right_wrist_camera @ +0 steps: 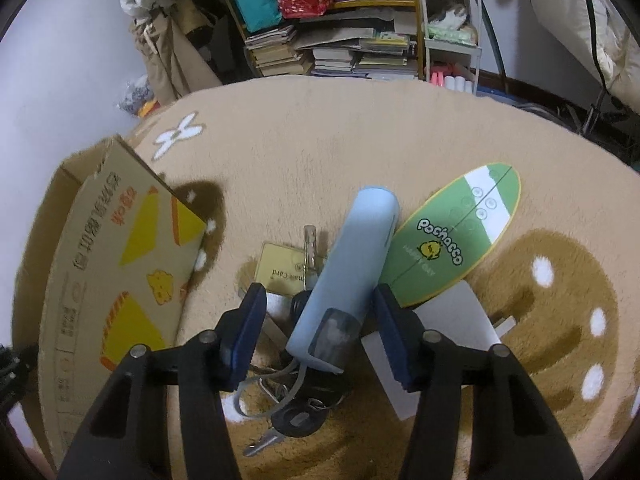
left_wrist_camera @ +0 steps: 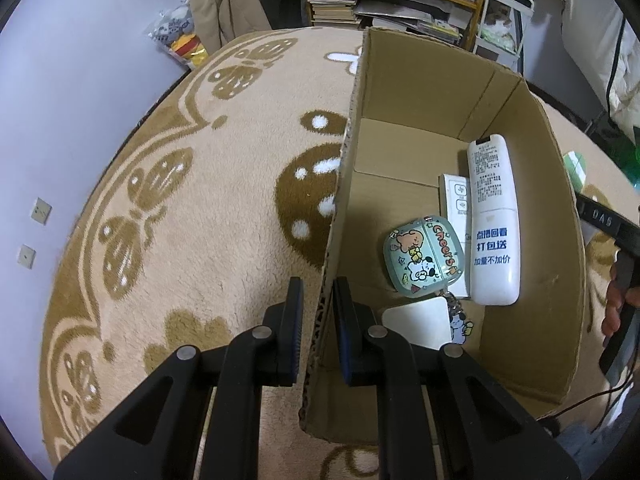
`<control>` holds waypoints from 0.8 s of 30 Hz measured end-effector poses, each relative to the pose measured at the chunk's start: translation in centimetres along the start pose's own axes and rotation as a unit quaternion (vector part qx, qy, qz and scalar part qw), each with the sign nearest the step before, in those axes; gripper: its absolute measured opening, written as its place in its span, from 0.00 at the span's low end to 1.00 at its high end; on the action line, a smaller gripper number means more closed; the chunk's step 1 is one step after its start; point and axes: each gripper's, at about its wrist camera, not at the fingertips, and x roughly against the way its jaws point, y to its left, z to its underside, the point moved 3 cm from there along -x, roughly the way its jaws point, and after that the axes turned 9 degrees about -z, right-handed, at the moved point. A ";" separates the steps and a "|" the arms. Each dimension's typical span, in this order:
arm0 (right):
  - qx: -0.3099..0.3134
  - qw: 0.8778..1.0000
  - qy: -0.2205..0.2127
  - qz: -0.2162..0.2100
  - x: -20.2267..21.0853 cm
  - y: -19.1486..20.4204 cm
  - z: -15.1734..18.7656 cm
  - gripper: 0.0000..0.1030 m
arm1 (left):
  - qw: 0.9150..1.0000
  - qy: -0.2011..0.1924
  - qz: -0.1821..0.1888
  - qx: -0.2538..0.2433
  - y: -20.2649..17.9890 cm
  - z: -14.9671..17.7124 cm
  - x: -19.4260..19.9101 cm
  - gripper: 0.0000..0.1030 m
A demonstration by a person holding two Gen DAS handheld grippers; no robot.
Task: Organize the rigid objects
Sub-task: 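Return the right tool to the pile and grasp the light-blue bottle, then carry the light-blue bottle into the box with the right tool and release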
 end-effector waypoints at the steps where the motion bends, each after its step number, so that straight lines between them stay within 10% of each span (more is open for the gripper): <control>1: 0.004 1.000 0.002 0.004 -0.1 0.1 -0.1 0.57 | 1.000 0.001 0.003 0.002 0.1 0.0 0.0 0.15; 24: -0.085 0.996 -0.005 0.012 1.8 -1.2 1.2 0.28 | 1.000 -0.002 -0.003 -0.002 -0.1 0.1 -0.1 0.14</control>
